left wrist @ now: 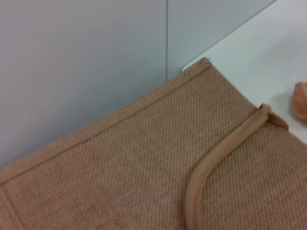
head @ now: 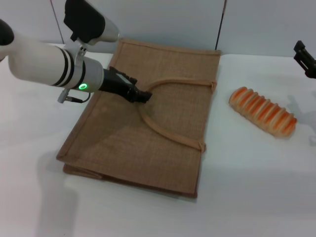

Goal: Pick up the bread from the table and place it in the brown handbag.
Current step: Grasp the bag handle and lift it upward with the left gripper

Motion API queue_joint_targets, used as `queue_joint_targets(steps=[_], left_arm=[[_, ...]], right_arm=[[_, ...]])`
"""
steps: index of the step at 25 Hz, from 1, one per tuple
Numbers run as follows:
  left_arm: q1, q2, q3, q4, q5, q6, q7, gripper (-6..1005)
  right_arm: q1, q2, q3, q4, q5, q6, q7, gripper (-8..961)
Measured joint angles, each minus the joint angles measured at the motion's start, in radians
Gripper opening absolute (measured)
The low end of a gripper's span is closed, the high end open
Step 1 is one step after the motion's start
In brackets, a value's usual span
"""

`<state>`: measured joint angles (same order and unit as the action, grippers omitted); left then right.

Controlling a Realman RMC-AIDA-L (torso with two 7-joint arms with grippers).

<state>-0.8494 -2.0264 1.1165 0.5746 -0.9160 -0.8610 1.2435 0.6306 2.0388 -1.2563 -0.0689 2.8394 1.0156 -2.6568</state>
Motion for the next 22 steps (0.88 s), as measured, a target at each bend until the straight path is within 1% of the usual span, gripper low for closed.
queue_joint_targets(steps=[9,22], left_arm=[[0.003,0.002,-0.005,-0.043,0.0,0.01,0.004,600],[0.006,0.004,-0.006,-0.056,-0.002,0.038,0.001,599]], right_arm=[[0.0,0.0,0.0,0.0,0.0,0.0,0.0,772],[0.001,0.0,0.0,0.0,0.0,0.0,0.0,772]])
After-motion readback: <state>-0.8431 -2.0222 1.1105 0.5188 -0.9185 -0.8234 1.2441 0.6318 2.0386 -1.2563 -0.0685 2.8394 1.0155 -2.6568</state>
